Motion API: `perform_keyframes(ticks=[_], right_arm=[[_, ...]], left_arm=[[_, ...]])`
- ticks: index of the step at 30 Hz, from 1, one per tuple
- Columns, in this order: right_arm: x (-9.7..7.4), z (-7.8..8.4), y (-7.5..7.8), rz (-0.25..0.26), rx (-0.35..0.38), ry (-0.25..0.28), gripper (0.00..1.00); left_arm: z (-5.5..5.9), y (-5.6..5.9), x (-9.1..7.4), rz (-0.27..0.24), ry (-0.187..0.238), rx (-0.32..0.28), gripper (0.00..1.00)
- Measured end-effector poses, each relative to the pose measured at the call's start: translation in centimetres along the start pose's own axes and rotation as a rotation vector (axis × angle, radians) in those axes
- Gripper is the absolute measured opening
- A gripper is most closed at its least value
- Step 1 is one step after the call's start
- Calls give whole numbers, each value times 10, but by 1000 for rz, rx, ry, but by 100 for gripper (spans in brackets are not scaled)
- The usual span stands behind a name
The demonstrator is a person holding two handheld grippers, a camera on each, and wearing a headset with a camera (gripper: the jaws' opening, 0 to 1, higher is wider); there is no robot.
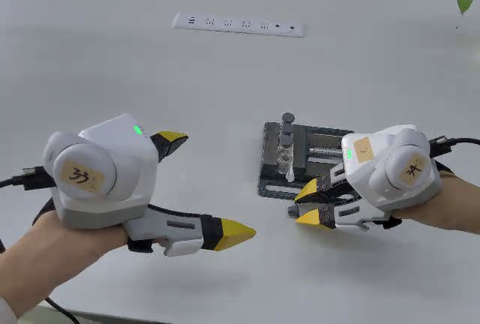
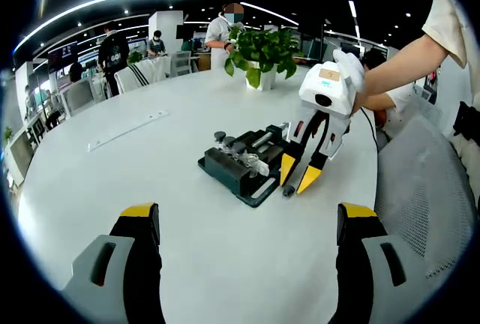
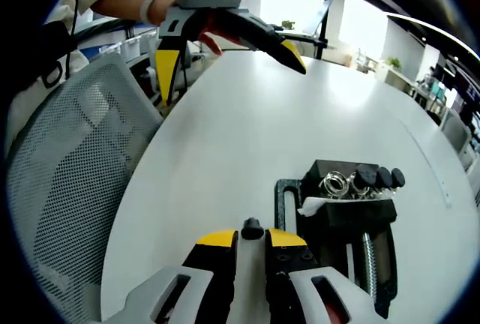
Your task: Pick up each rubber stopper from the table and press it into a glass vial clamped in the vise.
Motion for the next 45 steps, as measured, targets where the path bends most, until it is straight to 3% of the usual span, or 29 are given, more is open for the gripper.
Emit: perform_keyframes(ticks=[11, 17, 26, 29, 37, 45], right_arm=[[-2, -1, 3, 8, 21, -5, 7], [-13, -6, 4, -6, 49, -25, 6], [-40, -12, 3, -5, 68, -85, 6], [-53, -19, -1, -16, 49, -119, 6], [-79, -32, -5, -41, -21, -185, 6], [-94, -51, -8, -68, -107, -227, 6]], left_arm=[[2, 0, 4, 8, -11, 8, 97], [0, 9, 11, 26, -27, 52, 93], [-13, 32, 27, 101, -49, 125, 69], [-17, 42, 35, 137, -62, 186, 64], [-27, 63, 56, 222, -57, 241, 47], [-35, 79, 72, 303, -64, 297, 31]])
Point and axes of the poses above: the centre of the closed fingertips' face, and the gripper's own axes: x roughly forward along the fingers, y roughly to its right, z roughly out of its underside, the point moved 10 cm from there along -x, roughly backward along the fingers, and after that the axes turned 8 degrees about -x, right-handed, at the moved point
